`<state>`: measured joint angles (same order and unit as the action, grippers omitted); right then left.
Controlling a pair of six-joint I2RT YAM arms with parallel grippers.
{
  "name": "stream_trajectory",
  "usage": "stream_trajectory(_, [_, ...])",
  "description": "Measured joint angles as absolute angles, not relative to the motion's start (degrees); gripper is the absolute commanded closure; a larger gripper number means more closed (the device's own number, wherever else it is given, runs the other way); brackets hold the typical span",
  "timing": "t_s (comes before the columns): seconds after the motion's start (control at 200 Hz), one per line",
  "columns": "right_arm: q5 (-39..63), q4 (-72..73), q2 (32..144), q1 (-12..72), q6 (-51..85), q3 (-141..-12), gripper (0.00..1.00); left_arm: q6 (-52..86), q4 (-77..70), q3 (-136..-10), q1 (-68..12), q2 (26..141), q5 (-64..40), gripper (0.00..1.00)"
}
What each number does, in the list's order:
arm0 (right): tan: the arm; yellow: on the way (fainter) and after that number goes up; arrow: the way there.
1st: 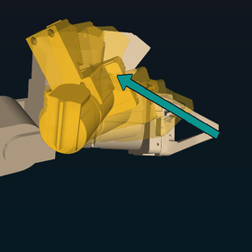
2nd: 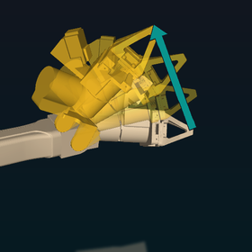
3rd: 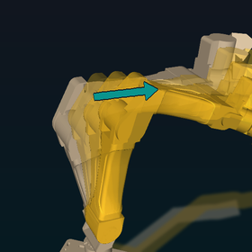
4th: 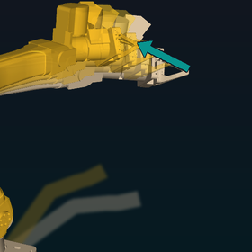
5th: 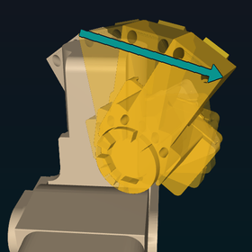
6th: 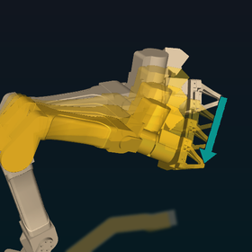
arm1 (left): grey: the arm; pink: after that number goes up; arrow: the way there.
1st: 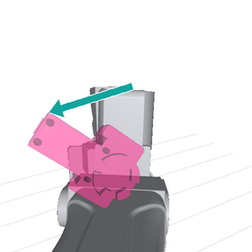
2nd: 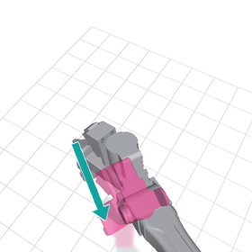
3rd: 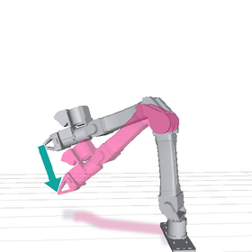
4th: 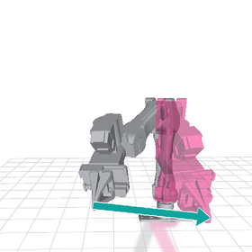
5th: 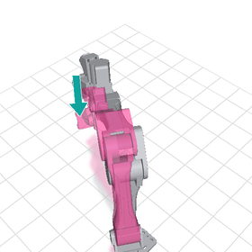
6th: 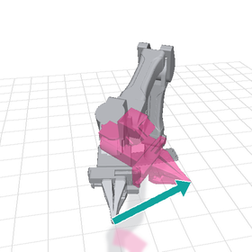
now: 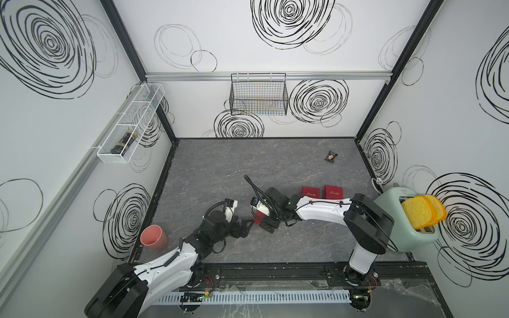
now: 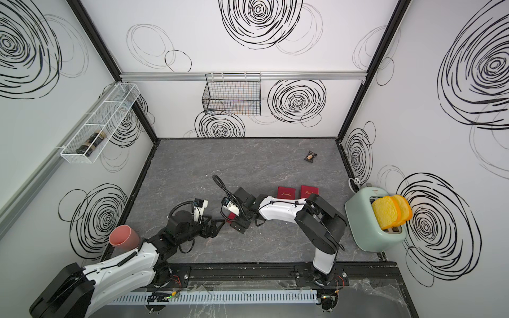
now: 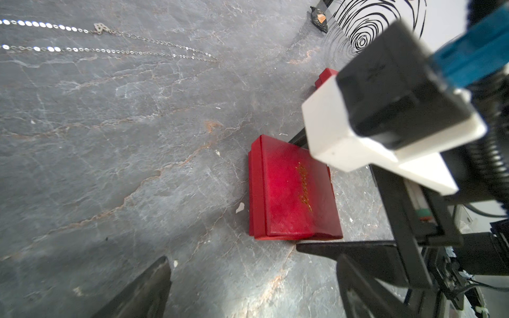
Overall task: Take the necklace out of the lift-off lid jewelry box
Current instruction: Pick up the jewelry box from the center of the board.
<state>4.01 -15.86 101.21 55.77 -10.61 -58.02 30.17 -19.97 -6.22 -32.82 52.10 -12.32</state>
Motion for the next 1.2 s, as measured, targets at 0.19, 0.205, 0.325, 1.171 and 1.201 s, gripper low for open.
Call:
stream_trajectory(0.19, [6.31, -16.49, 101.21, 55.4, -10.55, -58.04, 0.01, 30.15, -19.97, -6.22, -32.82, 52.07, -12.62, 0.04])
stream_trajectory(0.205, [6.44, -16.51, 101.21, 55.37, -10.55, -58.04, 0.0, 30.15, -19.97, -6.22, -32.82, 52.07, -12.62, 0.04])
stream_trajectory(0.325, [7.42, -16.88, 101.21, 54.96, -10.52, -58.15, 0.01, 30.06, -19.99, -6.22, -32.82, 52.07, -12.67, 0.04])
stream_trajectory(1.171, [40.05, -2.42, 75.13, 28.86, 6.94, -41.52, 0.27, 32.01, -32.4, -6.31, -33.47, 47.68, -22.48, 0.04])
stream_trajectory(1.201, [42.02, -1.34, 73.95, 27.9, 8.14, -40.77, 0.27, 32.67, -34.74, -6.42, -33.69, 48.16, -23.64, 0.04])
